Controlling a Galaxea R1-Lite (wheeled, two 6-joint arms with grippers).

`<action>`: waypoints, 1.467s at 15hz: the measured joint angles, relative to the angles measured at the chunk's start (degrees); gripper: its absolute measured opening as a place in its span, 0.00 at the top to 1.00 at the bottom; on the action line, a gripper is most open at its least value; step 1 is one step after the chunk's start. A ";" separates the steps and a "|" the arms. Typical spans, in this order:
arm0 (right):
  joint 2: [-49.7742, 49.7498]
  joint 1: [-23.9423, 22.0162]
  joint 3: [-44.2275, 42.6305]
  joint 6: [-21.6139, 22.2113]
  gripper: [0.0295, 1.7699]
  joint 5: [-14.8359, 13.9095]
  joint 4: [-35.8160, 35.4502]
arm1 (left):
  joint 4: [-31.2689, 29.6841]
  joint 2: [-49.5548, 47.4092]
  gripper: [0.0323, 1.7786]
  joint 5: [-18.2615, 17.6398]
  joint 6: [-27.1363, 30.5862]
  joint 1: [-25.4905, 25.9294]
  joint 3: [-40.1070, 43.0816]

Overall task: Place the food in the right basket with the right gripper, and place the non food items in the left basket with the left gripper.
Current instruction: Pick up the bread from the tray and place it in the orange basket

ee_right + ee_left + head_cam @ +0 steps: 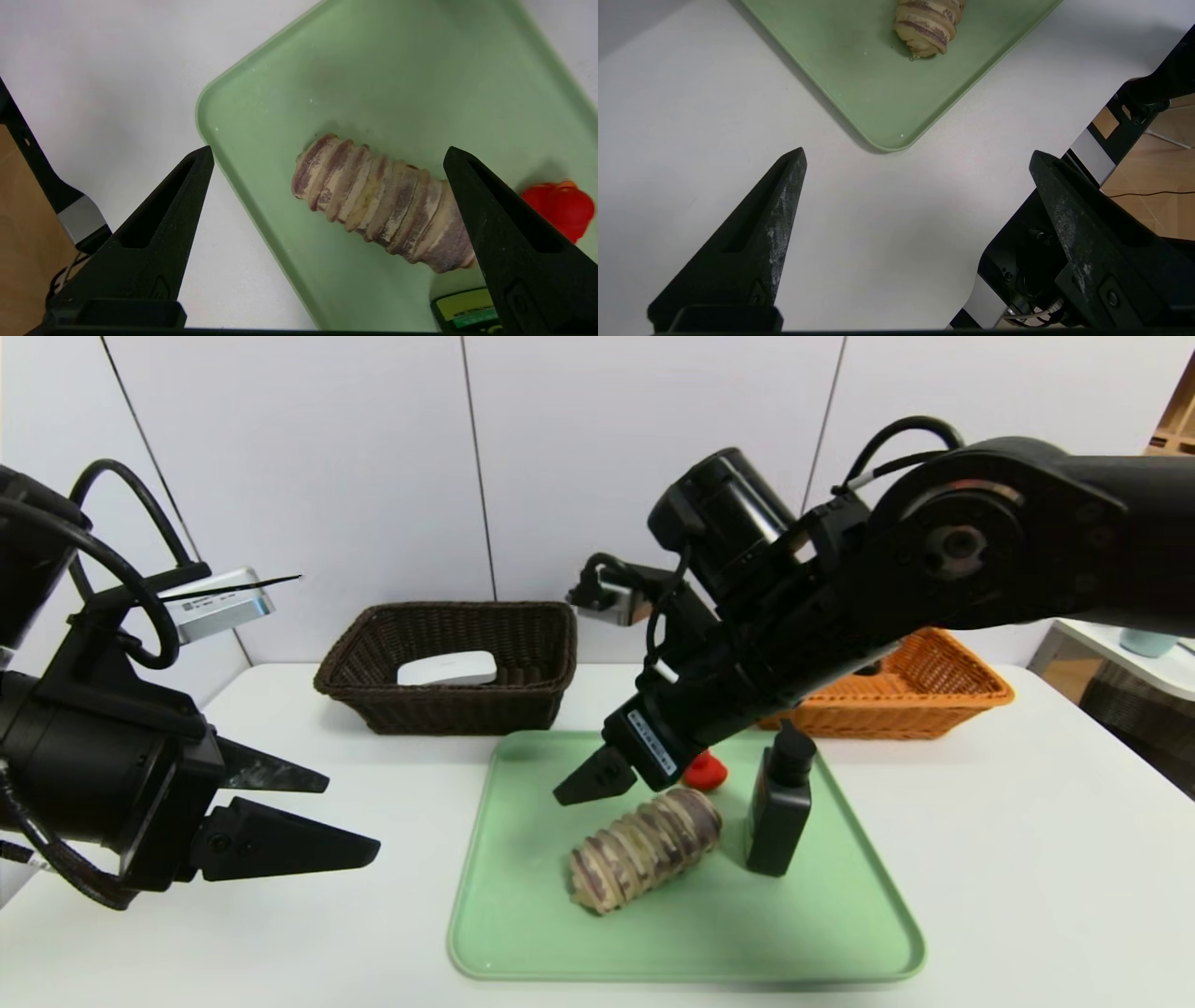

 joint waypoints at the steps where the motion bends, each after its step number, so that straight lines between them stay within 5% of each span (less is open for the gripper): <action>1: 1.46 0.33 -1.30 0.30 0.04 -0.02 1.71 | -0.07 0.00 0.05 0.02 0.02 0.00 0.30; 6: 5.24 0.80 -2.95 1.65 0.04 -2.01 5.13 | -0.16 -0.05 0.05 0.18 0.09 0.00 1.21; 14: 5.95 5.44 -3.08 17.38 0.04 -11.18 3.89 | -0.63 -0.24 0.05 0.11 0.44 -0.06 2.43; 22: 5.23 10.56 -3.08 42.61 0.04 -23.21 4.60 | -5.38 -0.66 0.05 -0.02 0.20 -0.89 5.60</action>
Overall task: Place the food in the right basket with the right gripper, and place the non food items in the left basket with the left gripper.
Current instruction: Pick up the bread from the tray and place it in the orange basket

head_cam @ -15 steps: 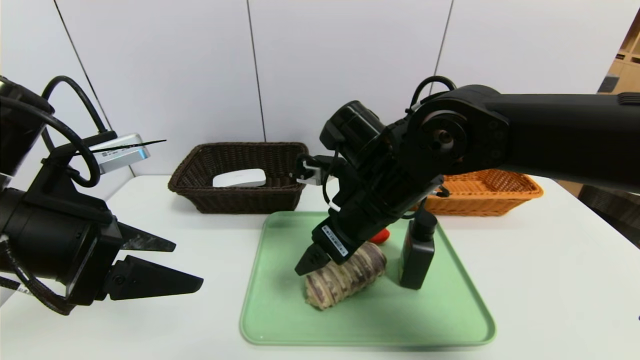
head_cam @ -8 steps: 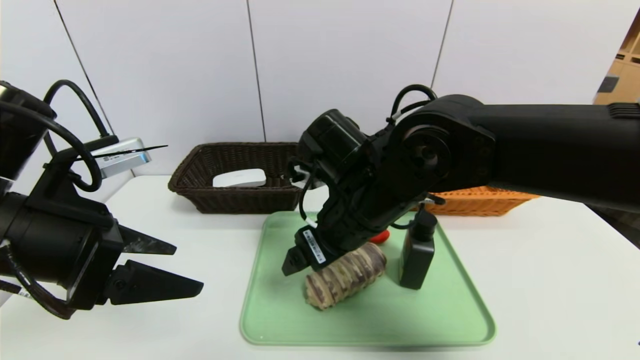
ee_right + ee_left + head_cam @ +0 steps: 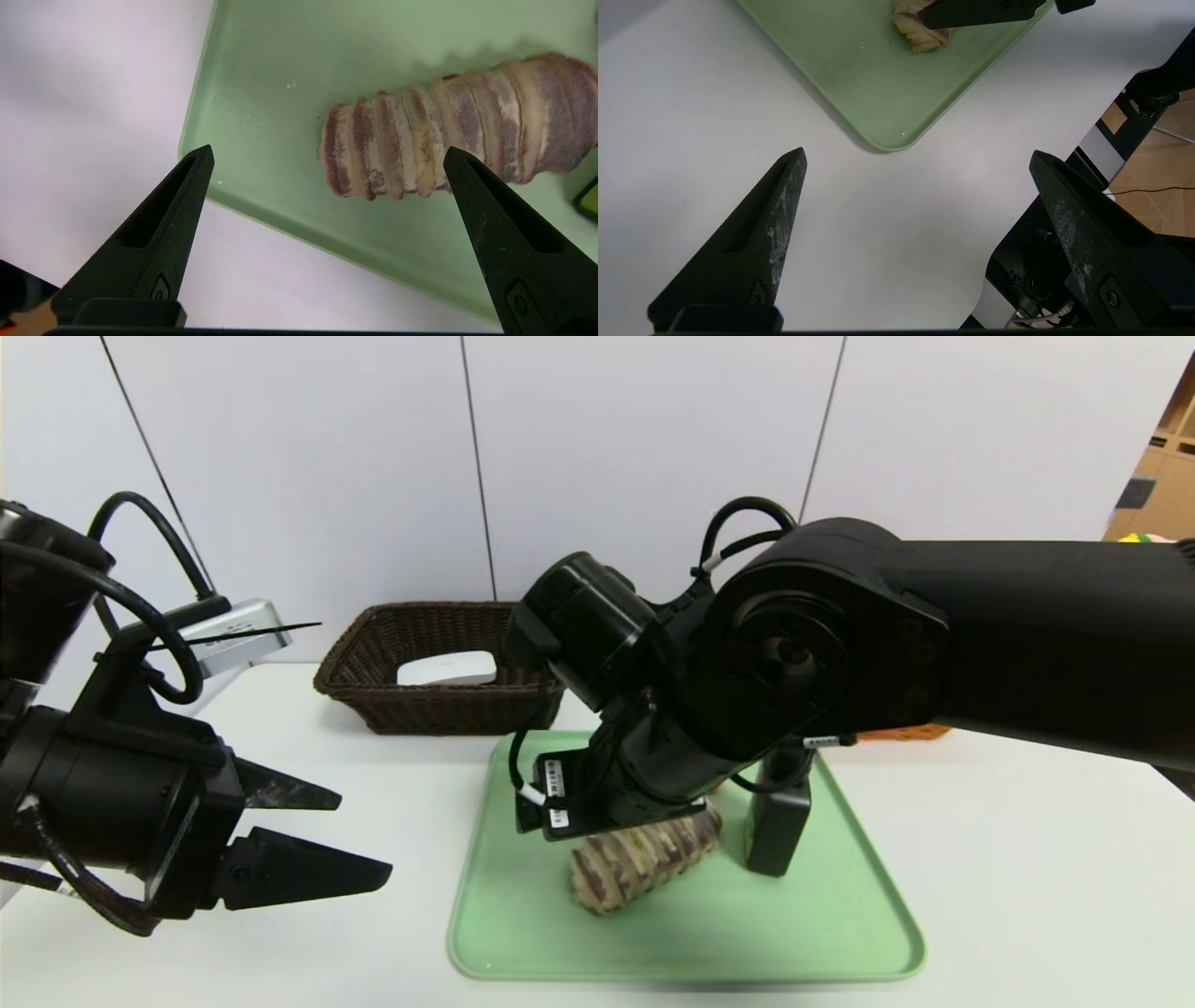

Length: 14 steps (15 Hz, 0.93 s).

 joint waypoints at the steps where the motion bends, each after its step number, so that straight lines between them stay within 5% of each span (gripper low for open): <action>1: 0.09 0.23 0.00 3.33 0.04 -0.59 0.04 | -0.41 0.00 0.05 -0.04 0.00 -0.27 0.16; 6: 0.52 0.34 0.55 14.38 0.04 -5.02 2.32 | -1.12 0.09 0.05 -0.01 -0.11 -0.93 0.27; 14: 2.43 -0.90 0.68 20.89 0.04 -6.40 8.08 | -1.32 0.30 0.05 -1.11 -0.22 -0.96 0.77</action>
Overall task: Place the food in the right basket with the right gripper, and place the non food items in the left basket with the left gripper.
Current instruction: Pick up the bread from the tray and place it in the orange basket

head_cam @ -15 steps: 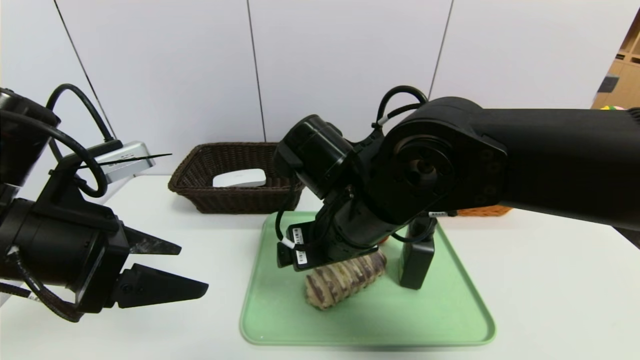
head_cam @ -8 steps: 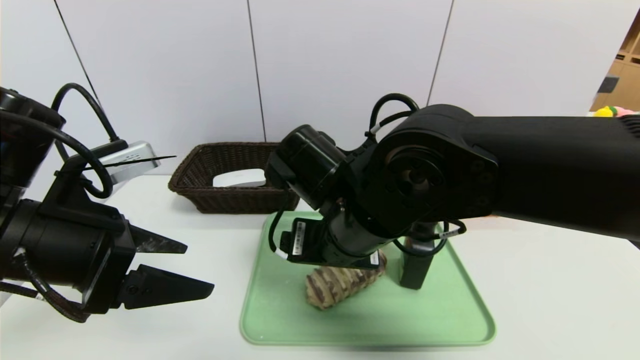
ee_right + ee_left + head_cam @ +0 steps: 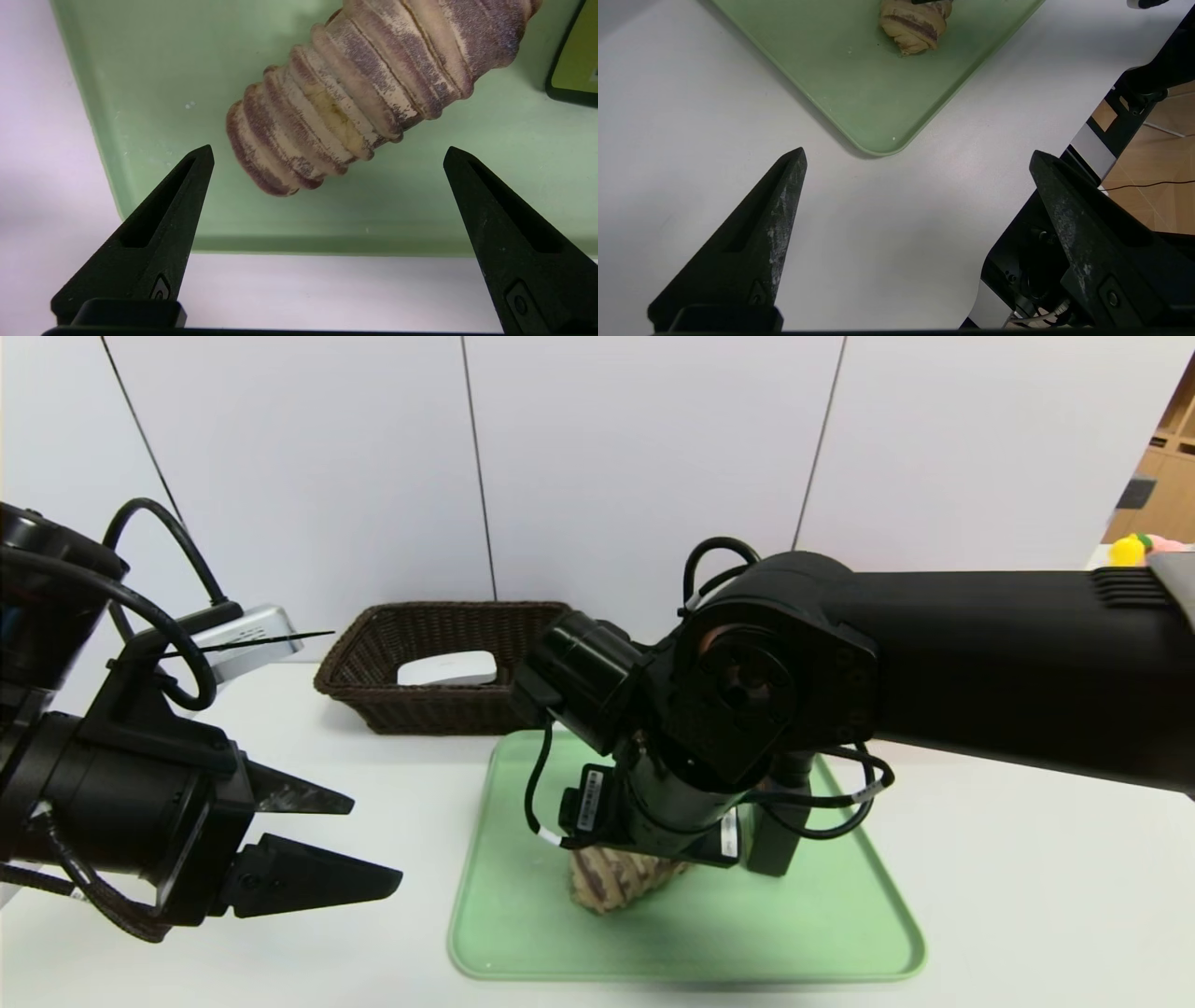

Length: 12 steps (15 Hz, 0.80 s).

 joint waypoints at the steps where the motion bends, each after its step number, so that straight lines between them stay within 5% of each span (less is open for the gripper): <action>1: 0.34 -0.15 -0.17 0.29 0.04 0.16 -0.02 | -0.02 0.00 0.05 -0.05 0.05 -0.05 0.09; 12: 5.19 -4.05 -0.46 1.18 0.04 2.58 -0.39 | -0.02 0.07 0.05 0.02 0.05 -0.16 1.24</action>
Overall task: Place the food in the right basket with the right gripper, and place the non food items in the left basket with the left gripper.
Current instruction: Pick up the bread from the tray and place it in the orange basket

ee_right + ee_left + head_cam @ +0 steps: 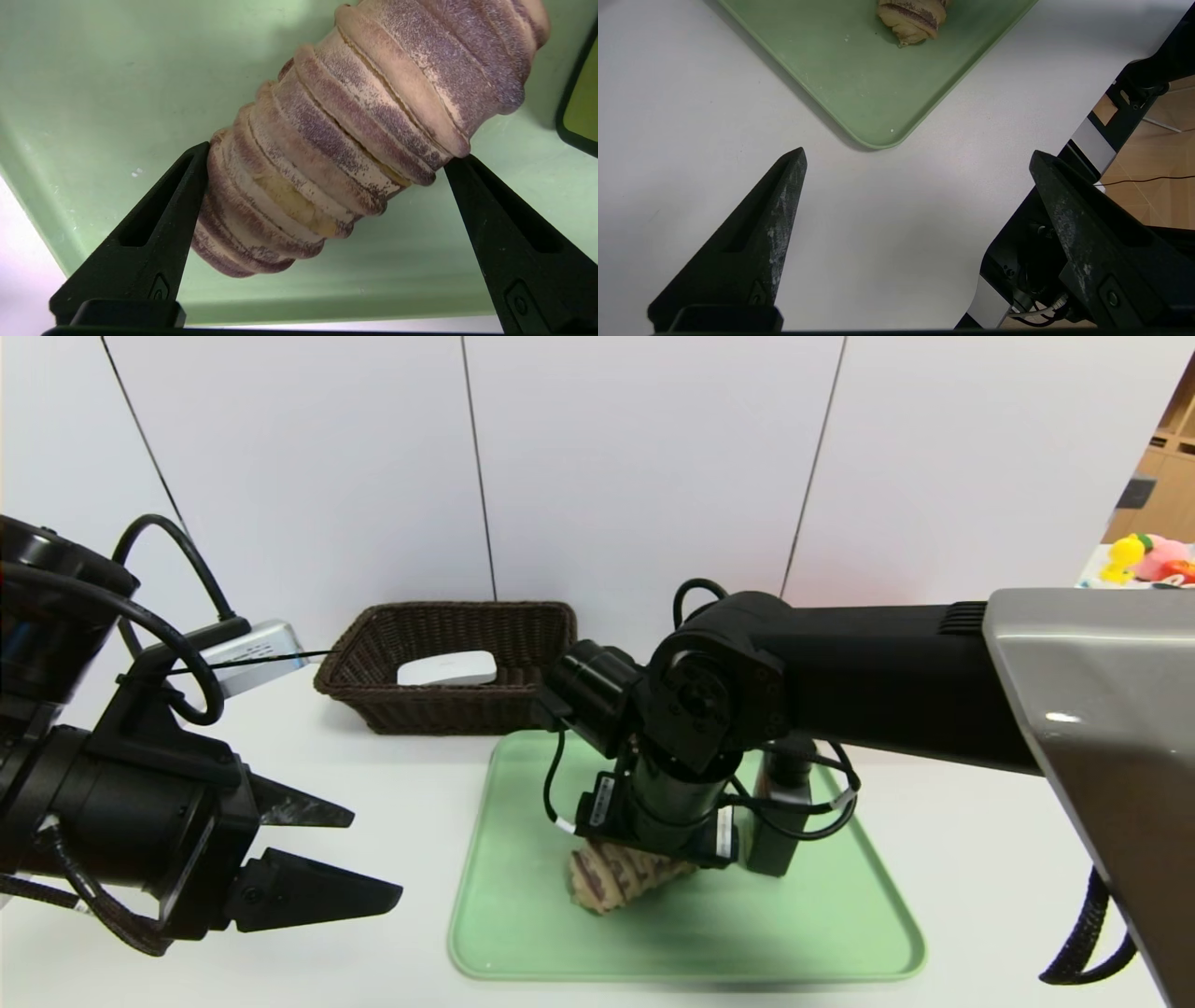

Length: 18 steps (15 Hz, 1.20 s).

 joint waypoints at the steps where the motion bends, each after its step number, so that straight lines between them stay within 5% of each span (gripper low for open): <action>1: 0.11 0.00 0.05 0.00 0.04 0.20 0.00 | 0.00 0.01 0.05 0.00 0.01 0.00 0.02; 2: 0.18 0.00 0.05 -0.02 0.04 0.33 0.00 | 0.00 0.00 0.05 0.02 0.04 0.00 0.05; 6: -0.06 0.05 0.05 -0.22 0.39 1.44 0.06 | 0.00 0.00 0.05 0.02 0.09 0.00 0.02; 9: -0.23 0.11 -0.01 -0.28 0.56 1.90 0.11 | 0.00 0.00 0.05 0.02 0.11 0.00 -0.05; 10: -0.45 0.11 -0.01 -0.55 0.66 2.01 0.11 | 0.00 0.00 0.05 0.00 0.15 0.00 -0.06; 11: -0.80 0.13 -0.01 -0.78 0.90 2.45 0.09 | 0.00 0.00 0.05 0.02 0.15 0.00 -0.09; 18: -2.16 0.22 -0.06 -2.13 0.92 3.04 -0.11 | 0.05 -0.29 0.05 0.00 0.17 0.00 -0.06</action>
